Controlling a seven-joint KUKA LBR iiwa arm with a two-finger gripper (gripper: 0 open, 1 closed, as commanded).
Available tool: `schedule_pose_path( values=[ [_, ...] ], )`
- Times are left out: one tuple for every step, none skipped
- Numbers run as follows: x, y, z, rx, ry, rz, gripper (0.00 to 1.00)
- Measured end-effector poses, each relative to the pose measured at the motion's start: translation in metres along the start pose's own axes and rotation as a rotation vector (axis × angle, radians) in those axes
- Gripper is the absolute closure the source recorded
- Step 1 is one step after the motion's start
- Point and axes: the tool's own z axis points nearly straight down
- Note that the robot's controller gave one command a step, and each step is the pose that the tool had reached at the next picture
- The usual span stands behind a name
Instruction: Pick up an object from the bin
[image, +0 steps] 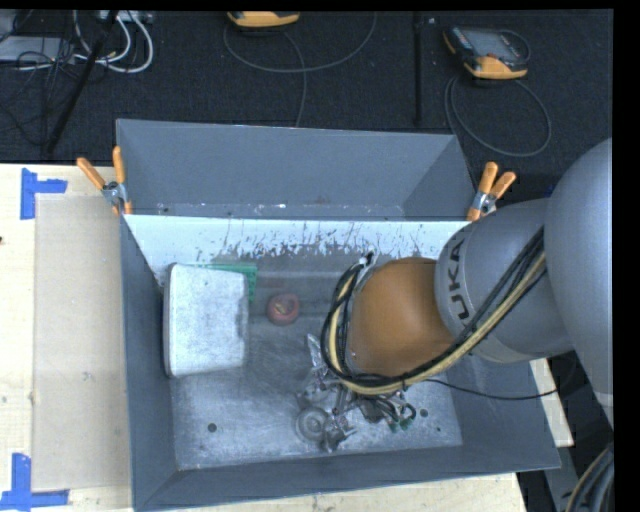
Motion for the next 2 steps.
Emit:
schedule_pose_path(
  values=[
    [-0.011, -0.005, -0.127, 0.003, -0.009, -0.071, 1.00],
    [-0.050, 0.121, -0.198, -0.001, -0.008, -0.320, 1.00]
  ],
)
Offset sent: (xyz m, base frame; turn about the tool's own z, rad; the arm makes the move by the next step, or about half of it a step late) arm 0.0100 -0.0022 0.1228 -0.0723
